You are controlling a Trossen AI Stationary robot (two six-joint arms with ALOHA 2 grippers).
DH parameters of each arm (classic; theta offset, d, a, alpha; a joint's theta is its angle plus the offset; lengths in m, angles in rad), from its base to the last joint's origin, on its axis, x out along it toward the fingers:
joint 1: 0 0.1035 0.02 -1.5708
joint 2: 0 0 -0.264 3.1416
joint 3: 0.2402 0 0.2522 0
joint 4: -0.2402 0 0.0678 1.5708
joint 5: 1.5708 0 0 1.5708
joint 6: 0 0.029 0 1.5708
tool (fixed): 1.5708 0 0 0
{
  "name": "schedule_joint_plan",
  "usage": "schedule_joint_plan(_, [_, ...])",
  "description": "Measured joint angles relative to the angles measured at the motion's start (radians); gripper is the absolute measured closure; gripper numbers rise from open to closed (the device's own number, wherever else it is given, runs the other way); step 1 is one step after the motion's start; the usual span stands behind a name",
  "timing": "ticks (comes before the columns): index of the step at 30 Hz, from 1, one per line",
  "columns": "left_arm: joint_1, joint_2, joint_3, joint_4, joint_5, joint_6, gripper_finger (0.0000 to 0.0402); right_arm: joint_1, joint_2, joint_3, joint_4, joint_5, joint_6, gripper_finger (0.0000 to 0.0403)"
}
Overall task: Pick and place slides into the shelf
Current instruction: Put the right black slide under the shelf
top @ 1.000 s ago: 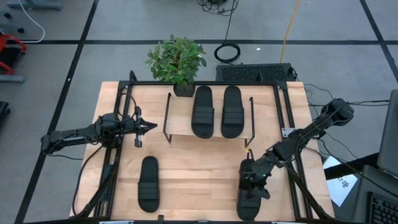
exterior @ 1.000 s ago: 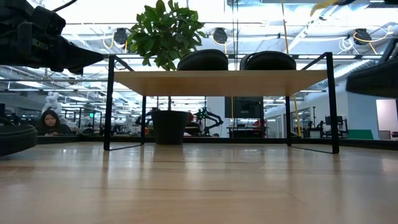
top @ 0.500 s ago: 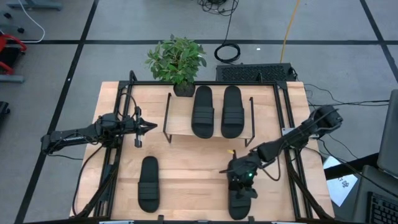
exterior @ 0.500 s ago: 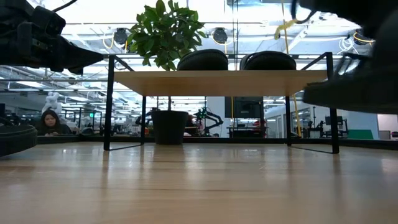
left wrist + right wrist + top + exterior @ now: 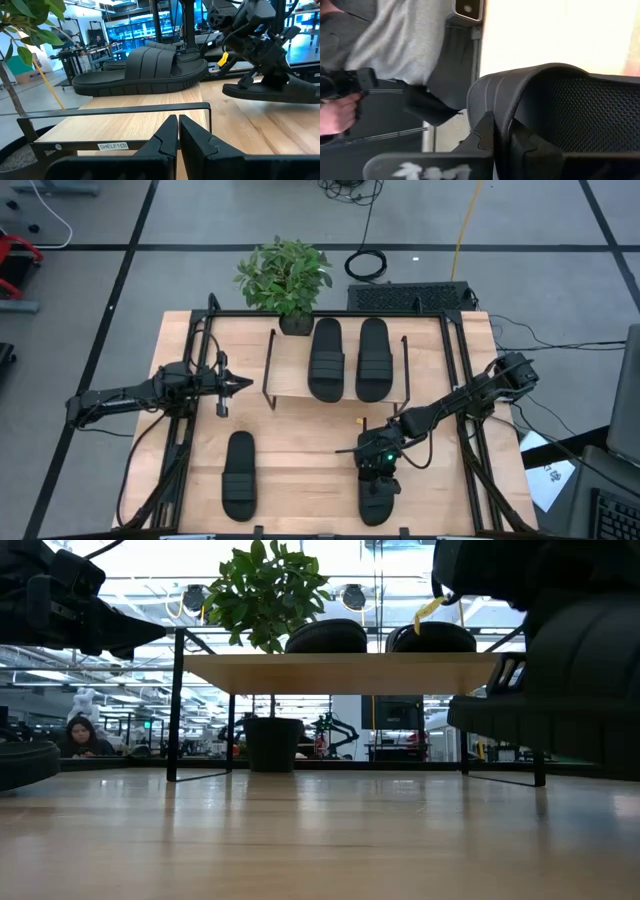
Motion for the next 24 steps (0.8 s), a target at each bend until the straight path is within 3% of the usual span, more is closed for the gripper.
schedule_joint_plan(24, [0.0, 0.0, 0.0, 0.0, 0.0, 0.011, 0.0378, -0.125, 0.014, 0.0, -0.038, 0.039, -0.097, 0.0399])
